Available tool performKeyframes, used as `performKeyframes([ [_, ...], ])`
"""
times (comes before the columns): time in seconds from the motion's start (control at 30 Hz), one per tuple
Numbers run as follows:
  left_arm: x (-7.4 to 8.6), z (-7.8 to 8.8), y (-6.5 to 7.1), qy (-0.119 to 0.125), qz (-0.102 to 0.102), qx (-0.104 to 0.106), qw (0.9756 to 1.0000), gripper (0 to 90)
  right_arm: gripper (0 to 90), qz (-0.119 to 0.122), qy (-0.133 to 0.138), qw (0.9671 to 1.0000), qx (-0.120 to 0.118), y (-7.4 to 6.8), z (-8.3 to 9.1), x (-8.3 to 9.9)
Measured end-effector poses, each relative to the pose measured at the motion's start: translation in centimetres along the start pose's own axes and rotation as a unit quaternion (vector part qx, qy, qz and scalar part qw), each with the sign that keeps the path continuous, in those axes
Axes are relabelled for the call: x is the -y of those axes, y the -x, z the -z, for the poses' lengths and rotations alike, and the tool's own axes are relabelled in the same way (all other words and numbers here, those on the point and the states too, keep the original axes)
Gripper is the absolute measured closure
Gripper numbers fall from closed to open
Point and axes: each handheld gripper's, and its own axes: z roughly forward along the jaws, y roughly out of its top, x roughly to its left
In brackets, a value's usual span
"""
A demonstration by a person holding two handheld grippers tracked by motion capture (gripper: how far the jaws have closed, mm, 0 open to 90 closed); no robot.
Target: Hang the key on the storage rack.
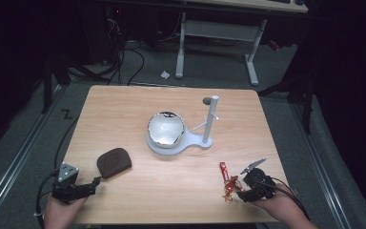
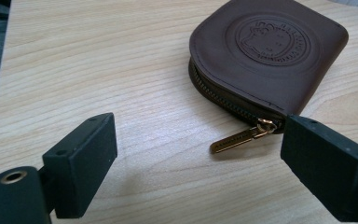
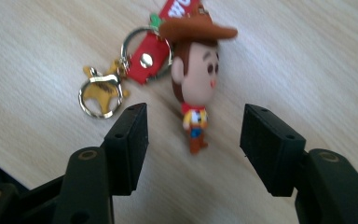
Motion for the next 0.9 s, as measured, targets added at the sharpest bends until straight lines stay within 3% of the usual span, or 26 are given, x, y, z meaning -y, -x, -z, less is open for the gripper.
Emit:
performKeyframes([
  [0.1, 0.0, -0.1, -0.1, -0.006, 0.004, 0.003, 1.0000, 8.5, 44.3, 0.011, -0.003, 0.9999, 0.003, -0.1, -0.3, -0.9],
  [0.27, -0.1, -0.1, -0.2, -0.005, 0.007, 0.003, 1.0000, 4.4, 48.8, 0.008, -0.015, 0.9999, -0.001, 0.0, -0.8, -1.8],
  [0.53, -0.3, 0.0, -0.3, -0.002, 0.011, -0.002, 0.9999, 0.4, 56.0, 0.011, -0.027, 0.9995, -0.013, 0.4, -1.5, -2.4],
  [0.9, -0.2, 0.1, -0.3, -0.002, 0.011, -0.003, 0.9999, 0.0, 65.3, -0.002, -0.035, 0.9992, -0.022, 0.6, -2.0, -2.8],
])
